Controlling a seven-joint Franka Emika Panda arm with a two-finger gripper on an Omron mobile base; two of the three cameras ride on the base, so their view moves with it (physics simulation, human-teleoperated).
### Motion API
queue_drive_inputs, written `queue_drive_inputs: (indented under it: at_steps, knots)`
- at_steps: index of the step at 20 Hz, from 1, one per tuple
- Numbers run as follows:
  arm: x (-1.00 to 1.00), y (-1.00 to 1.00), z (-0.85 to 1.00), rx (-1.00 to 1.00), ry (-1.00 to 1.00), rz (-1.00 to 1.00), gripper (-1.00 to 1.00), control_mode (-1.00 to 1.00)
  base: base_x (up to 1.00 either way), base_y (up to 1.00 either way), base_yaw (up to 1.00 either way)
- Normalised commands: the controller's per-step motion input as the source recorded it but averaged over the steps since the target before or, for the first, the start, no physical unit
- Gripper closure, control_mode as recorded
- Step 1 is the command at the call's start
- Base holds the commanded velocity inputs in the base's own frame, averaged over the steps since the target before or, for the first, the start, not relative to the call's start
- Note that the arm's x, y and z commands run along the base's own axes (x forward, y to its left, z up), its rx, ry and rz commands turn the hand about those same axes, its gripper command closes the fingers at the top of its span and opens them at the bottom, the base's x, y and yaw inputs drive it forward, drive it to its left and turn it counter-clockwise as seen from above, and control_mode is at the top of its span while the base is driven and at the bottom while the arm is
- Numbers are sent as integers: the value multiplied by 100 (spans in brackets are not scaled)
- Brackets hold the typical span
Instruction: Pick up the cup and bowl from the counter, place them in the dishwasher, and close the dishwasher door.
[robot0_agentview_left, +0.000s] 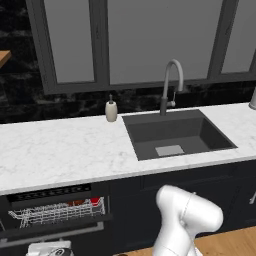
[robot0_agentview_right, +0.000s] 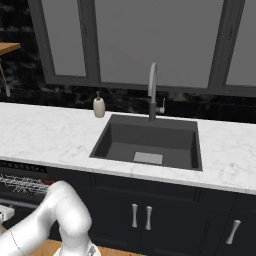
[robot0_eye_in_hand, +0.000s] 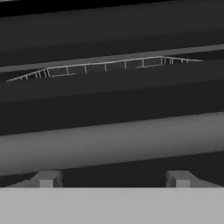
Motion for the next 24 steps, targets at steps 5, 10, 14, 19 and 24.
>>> queue_drive_inputs:
  at_steps: [5, 10, 14, 19, 24]
  knots:
    - [94, 0, -45, 0, -16, -52, -100, -100, 0, 0, 0]
    - [63, -5, -31, 1, -9, -25, -100, -100, 0, 0, 0]
    - [28, -17, -10, 1, 0, 0, -100, -100, 0, 0, 0]
    - [21, -14, -5, 5, -2, 3, -100, -100, 0, 0, 0]
    - [84, -56, -12, 13, -1, 17, -100, -100, 0, 0, 0]
